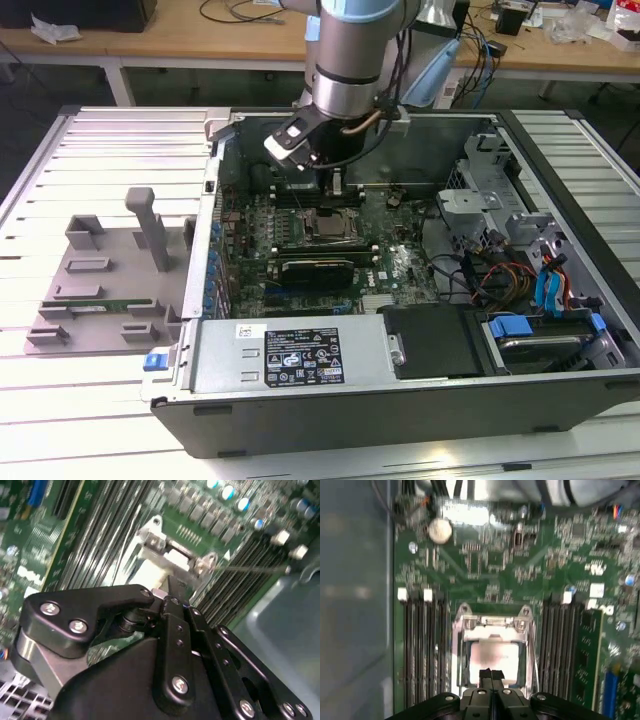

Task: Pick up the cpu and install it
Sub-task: 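Close the cpu cover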

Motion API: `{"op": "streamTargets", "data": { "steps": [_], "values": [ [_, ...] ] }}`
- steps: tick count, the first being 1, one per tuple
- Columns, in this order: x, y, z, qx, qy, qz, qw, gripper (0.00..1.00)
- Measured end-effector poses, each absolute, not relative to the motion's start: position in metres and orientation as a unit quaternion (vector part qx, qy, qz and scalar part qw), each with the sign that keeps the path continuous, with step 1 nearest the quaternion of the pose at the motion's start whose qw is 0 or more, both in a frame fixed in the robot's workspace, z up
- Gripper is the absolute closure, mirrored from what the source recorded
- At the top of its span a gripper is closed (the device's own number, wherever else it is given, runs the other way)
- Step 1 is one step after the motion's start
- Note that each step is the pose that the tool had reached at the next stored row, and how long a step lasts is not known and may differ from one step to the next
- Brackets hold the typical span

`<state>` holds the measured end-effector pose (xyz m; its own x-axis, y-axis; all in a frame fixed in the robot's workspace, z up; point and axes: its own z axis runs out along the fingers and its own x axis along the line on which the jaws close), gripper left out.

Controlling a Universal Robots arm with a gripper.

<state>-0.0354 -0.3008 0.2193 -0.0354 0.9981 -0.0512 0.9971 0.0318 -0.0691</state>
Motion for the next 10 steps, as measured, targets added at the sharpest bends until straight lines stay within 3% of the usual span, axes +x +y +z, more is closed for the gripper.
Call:
{"op": "streamTargets", "data": {
  "steps": [10],
  "values": [
    [-0.036,-0.301,0.204,-0.694,-0.718,0.043,0.006,0.89]
  ]
}}
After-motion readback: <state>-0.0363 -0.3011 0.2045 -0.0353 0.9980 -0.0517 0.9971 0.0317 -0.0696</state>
